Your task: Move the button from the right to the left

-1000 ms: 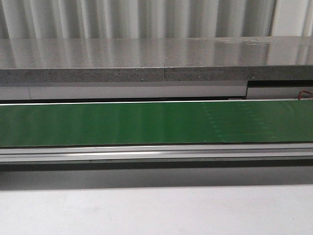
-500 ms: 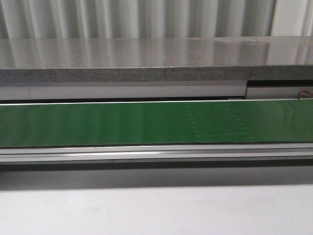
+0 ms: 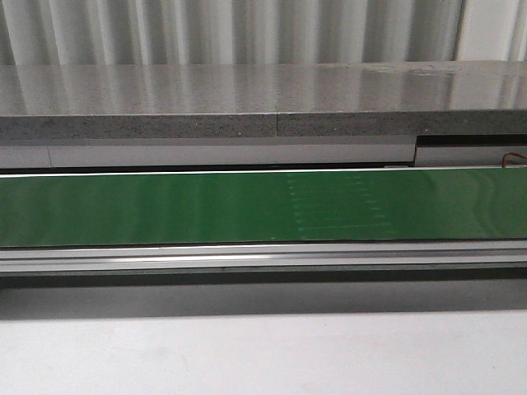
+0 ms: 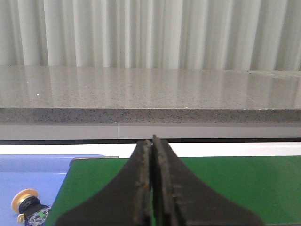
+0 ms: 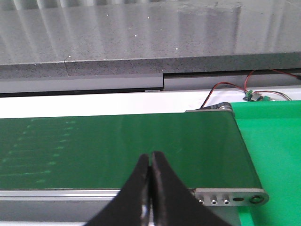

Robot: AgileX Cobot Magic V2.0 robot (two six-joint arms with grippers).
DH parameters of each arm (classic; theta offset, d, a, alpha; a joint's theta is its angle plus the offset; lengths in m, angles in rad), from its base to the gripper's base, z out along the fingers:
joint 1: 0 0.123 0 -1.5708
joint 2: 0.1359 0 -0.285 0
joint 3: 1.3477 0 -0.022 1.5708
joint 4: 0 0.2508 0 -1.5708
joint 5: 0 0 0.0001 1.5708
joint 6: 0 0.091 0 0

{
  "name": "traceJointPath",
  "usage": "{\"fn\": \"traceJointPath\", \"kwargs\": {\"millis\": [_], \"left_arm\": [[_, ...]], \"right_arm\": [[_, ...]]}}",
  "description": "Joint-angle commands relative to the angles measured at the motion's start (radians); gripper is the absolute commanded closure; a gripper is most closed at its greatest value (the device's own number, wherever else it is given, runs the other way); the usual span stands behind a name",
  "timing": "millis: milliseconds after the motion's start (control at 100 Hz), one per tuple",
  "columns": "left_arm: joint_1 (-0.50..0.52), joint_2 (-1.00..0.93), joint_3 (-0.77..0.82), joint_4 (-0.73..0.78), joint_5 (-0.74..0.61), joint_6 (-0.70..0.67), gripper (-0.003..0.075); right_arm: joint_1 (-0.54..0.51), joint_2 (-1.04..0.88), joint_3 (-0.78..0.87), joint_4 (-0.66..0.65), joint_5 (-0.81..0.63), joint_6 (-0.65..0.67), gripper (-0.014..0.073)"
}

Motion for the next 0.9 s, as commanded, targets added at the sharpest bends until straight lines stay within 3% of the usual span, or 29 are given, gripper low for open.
{"fn": "traceJointPath", "kwargs": {"millis": [0,280,890], "left_arm": [[-0.002,-0.036,0.026,-0.001,-0.079,-0.001,0.074],[-0.002,-0.036,0.026,-0.001,-0.079,-0.001,0.074],[-0.002,-0.036,0.026,-0.001,-0.079,-0.001,0.074]], "right_arm": [[-0.001,-0.045,0.029,-0.023,-0.121,0.016,0.0661],[-0.001,-0.255,0.2,-0.023,-0.224,0.031,0.0661],[-0.001,-0.247,0.201,-0.021,-0.218,0.031,0.0661]]}}
